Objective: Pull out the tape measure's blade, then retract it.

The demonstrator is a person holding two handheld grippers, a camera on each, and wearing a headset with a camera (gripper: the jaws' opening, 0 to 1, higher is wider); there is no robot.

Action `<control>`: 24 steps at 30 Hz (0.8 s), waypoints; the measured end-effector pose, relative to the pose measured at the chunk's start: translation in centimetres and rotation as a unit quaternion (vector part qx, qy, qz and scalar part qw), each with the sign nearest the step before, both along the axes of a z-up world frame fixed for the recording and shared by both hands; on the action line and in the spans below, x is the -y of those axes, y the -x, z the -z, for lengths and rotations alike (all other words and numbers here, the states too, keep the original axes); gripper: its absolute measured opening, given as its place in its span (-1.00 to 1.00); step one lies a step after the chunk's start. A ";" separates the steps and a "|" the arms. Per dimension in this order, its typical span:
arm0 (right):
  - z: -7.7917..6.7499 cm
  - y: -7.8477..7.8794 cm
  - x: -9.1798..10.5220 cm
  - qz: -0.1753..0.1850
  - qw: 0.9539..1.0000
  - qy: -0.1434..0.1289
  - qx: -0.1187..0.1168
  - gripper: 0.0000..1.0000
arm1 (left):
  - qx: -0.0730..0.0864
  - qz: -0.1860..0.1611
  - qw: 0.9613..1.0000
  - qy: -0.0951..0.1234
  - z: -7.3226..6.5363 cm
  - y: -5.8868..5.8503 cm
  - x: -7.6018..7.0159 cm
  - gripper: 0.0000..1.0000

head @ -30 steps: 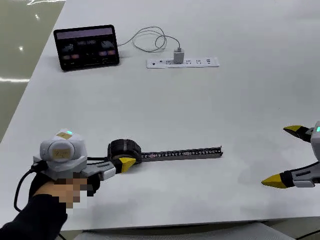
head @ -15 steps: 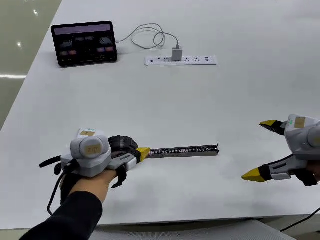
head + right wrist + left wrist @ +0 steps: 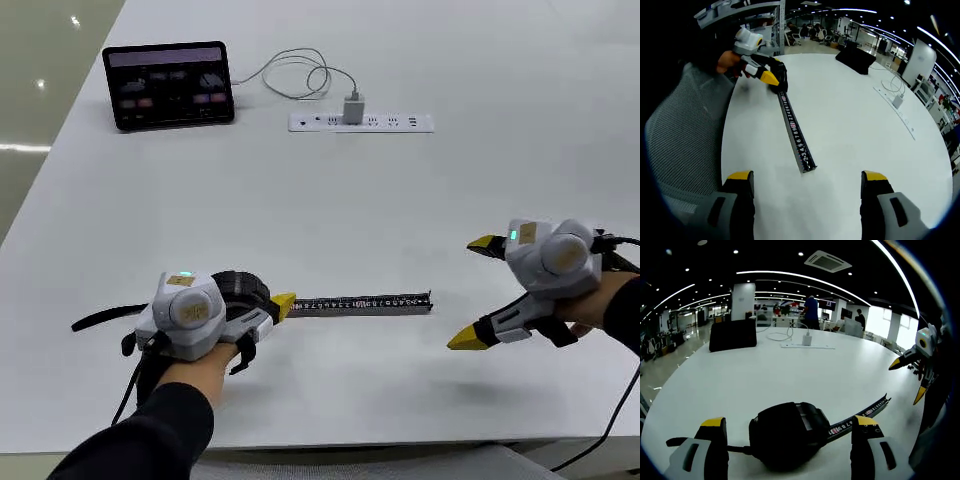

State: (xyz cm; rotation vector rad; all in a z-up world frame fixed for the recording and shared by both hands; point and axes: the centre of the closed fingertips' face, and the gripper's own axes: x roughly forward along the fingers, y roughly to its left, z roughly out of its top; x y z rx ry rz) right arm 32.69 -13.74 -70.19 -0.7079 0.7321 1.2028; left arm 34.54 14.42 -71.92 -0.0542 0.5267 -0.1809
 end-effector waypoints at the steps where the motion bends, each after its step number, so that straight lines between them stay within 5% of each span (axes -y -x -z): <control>1: 0.2 0.0 -0.1 -0.007 1.000 0.005 -0.002 0.59 | 0.001 0.004 1.000 -0.004 0.1 0.0 0.1 1.00; 7: 1.9 -0.5 -0.6 -0.039 0.999 0.021 -0.027 0.37 | 0.011 0.010 1.000 -0.010 -0.1 -0.1 0.3 1.00; 20: 4.1 -1.4 -1.2 -0.058 0.996 0.039 -0.054 -0.50 | 0.004 0.008 1.000 -0.001 0.3 0.1 0.2 1.00; 24: 4.5 -1.0 -1.6 -0.068 0.995 0.046 -0.055 -0.61 | -0.002 0.010 1.000 0.001 0.6 0.2 0.3 0.99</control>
